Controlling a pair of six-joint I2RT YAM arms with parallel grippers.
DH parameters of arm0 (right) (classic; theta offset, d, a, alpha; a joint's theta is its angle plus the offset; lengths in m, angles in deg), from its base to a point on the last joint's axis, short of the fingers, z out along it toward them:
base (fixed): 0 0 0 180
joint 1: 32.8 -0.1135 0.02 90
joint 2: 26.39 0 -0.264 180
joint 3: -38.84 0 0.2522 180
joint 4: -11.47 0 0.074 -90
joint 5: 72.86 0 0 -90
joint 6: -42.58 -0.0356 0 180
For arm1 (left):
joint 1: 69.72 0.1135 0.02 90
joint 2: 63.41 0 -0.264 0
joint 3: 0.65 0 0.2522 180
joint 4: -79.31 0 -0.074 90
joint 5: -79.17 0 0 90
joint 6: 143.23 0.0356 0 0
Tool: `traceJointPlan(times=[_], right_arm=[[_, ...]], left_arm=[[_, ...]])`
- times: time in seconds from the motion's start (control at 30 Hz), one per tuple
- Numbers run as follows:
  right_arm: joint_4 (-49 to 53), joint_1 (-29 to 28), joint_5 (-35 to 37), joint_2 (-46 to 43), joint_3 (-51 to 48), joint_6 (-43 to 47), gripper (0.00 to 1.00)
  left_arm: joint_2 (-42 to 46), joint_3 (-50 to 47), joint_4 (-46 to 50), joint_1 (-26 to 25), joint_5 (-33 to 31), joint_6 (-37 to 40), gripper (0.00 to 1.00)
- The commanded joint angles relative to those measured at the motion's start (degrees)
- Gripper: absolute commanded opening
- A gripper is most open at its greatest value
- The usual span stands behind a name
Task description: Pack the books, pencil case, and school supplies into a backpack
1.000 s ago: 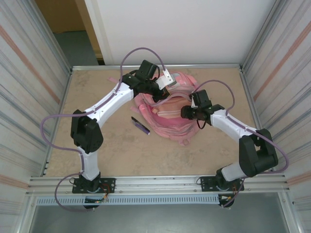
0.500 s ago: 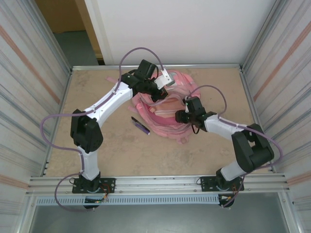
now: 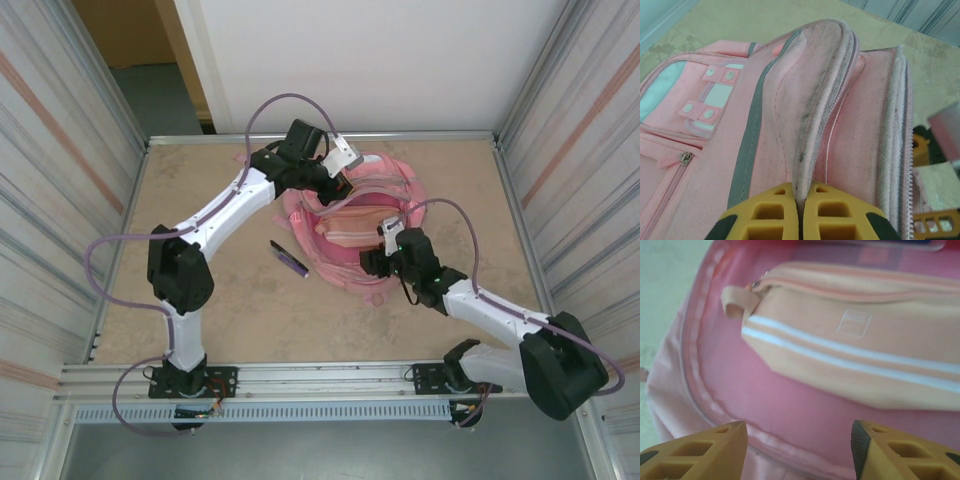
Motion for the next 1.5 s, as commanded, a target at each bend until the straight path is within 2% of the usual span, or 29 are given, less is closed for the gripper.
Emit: traceJointPlan(times=[0.0, 0.2, 0.37, 0.47, 0.8, 1.03, 1.1, 1.23, 1.37, 1.47], right_arm=[[-2.5, -0.9, 2.6, 4.0, 1.6, 0.3, 0.56], [-7.3, -0.7, 1.3, 15.0, 5.7, -0.1, 0.53], [-10.4, 0.1, 6.8, 23.0, 8.9, -2.1, 0.44], [-11.7, 0.9, 9.1, 25.7, 10.5, -2.2, 0.42], [-15.2, 4.8, 0.9, 35.2, 19.5, 0.7, 0.42], [-17.4, 4.9, 0.6, 41.3, 25.5, -1.0, 0.42], [-14.4, 6.0, -2.3, 42.6, 28.3, -2.1, 0.42], [-14.0, 5.4, -5.5, 40.7, 28.7, 0.0, 0.43], [-14.7, 5.2, -7.7, 35.9, 25.9, 0.1, 0.51], [-17.2, 6.5, -13.4, 32.0, 21.9, -0.1, 0.52]], left_arm=[[0.0, 2.7, -4.9, 0.0, 4.5, -3.1, 0.00], [0.1, 2.8, -5.4, -0.8, 5.8, -3.7, 0.00], [1.2, 2.2, -5.4, -1.8, 6.3, -2.9, 0.00], [1.2, 2.3, -5.3, -2.1, 6.7, -3.3, 0.00], [2.0, 1.9, -5.5, -3.8, 7.0, -2.8, 0.00], [2.1, 0.5, -6.4, -3.8, 6.6, -2.9, 0.00], [1.9, 0.3, -6.7, -3.8, 6.7, -3.0, 0.00], [1.8, 0.5, -6.9, -3.7, 6.8, -2.8, 0.00], [1.3, 0.2, -8.4, -2.9, 6.5, -3.5, 0.00], [0.9, -1.2, -11.4, -2.0, 5.9, -5.2, 0.00]])
